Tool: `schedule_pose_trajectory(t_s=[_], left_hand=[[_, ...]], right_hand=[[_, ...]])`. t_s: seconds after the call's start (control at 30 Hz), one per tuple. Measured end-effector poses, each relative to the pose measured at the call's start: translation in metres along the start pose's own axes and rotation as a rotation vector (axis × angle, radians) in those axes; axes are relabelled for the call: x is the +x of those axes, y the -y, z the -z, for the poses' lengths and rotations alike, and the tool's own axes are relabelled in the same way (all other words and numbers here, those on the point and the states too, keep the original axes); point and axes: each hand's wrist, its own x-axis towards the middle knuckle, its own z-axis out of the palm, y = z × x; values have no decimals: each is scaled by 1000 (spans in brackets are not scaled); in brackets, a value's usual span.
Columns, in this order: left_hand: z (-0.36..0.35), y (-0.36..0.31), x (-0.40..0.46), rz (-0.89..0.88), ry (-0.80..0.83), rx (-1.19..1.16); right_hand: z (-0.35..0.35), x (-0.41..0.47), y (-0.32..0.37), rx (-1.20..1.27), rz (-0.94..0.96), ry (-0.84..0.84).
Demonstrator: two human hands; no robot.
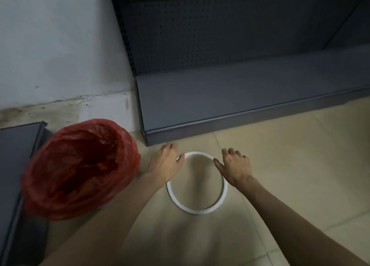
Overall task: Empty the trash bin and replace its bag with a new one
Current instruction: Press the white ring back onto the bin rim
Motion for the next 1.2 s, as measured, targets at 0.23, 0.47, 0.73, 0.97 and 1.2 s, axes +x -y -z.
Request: schedule_pose_trajectory(t_s=[0.23,0.47,0.73,0.97,1.2], left_hand=[[-84,26,-10,144,104,15],[-131,44,-4,239,153,32],[-149,37,2,262,128,-6],[-99,13,4,293,76,-62],[-6,-14,10,241,-36,-57]], right_hand=[[-87,-12,-4,80,-66,111],[-136,-7,-7,131,-251,150],[-152,3,-11,70,-267,149],[-93,8,-27,103,-257,6],[4,12,-32,153,-263,-131]])
